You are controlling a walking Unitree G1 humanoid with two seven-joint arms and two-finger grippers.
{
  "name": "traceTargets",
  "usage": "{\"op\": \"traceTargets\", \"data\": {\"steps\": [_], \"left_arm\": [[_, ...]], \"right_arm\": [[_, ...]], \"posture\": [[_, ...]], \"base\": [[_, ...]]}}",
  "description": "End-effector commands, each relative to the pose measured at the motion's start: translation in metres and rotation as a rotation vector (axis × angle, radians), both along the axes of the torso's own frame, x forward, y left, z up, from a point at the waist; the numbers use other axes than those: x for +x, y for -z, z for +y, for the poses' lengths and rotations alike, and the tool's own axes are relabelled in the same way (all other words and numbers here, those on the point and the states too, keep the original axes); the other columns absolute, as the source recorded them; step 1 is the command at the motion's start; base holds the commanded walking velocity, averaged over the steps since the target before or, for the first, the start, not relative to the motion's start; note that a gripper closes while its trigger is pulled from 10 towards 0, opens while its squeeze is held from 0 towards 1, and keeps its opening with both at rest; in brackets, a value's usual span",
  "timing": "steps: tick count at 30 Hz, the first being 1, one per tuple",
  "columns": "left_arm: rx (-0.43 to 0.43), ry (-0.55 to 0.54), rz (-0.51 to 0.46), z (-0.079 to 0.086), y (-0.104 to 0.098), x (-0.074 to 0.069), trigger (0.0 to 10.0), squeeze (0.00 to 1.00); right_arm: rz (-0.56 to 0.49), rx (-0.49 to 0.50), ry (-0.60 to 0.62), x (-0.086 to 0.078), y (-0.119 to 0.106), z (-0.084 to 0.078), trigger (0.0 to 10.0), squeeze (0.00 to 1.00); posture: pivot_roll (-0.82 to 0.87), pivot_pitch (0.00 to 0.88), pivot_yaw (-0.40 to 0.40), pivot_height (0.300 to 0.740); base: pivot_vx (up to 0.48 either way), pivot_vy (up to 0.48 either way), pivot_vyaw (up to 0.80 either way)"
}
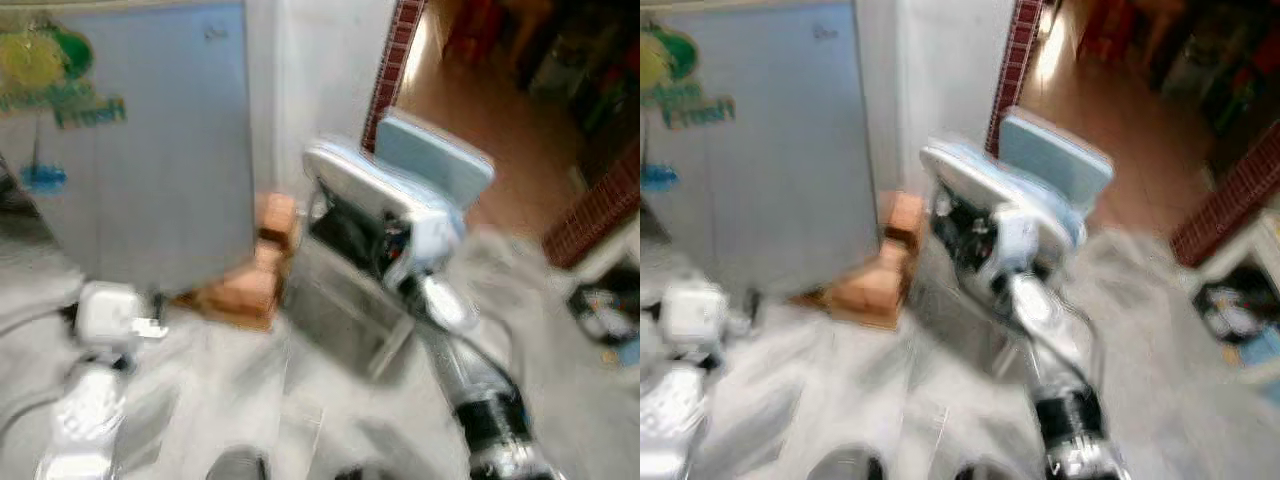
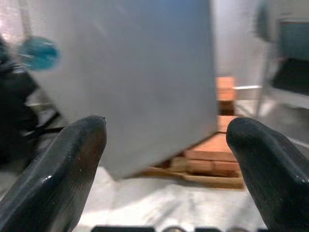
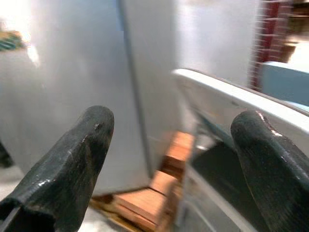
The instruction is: Restocking fridge
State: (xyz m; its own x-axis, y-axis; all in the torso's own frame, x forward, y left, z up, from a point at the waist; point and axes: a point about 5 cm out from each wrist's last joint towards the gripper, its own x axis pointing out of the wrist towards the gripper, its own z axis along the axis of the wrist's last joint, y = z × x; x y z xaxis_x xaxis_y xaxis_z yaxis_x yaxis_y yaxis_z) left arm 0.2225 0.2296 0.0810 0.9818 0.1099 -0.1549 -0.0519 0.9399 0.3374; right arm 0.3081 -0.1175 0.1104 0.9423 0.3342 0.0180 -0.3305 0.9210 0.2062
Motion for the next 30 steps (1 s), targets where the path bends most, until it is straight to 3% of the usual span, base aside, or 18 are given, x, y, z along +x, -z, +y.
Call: {"op": "traceTargets", "data": {"steps": [1,6,11,17,30], "left_arm": [[0.004,0.005,-0.010,0.000,-0.007,0.001,10.0,0.00],[-0.011,0.040,-0.027,-0.011,-0.009,0.001,10.0,0.00],[-0.047,0.087,-0.027,-0.026,-0.007,0.001,10.0,0.00],[-0.058,0.125,-0.047,-0.029,-0.008,0.004,10.0,0.00],[-0.094,0.121,-0.062,-0.030,-0.008,0.005,10.0,0.00]], "right_arm": [[-0.025,-0.005,0.016,0.001,-0.004,0.002,10.0,0.00],[-0.019,-0.014,0.076,0.000,0.000,-0.006,10.0,0.00],[-0.002,-0.032,0.178,-0.004,0.008,-0.026,10.0,0.00],[0.018,-0.051,0.228,-0.010,0.014,-0.039,10.0,0.00],[0.027,-0.061,0.275,-0.010,0.015,-0.048,10.0,0.00]], "posture": [[0.14,0.043,-0.091,0.740],[0.13,0.023,-0.087,0.740],[0.12,0.000,-0.085,0.740],[0.11,0.000,-0.087,0.740],[0.09,0.000,-0.092,0.740]], "base": [[-0.281,0.394,0.00],[-0.269,0.401,0.00],[0.000,0.442,0.00],[0.000,0.474,0.00],[0.000,0.480,0.00]]}}
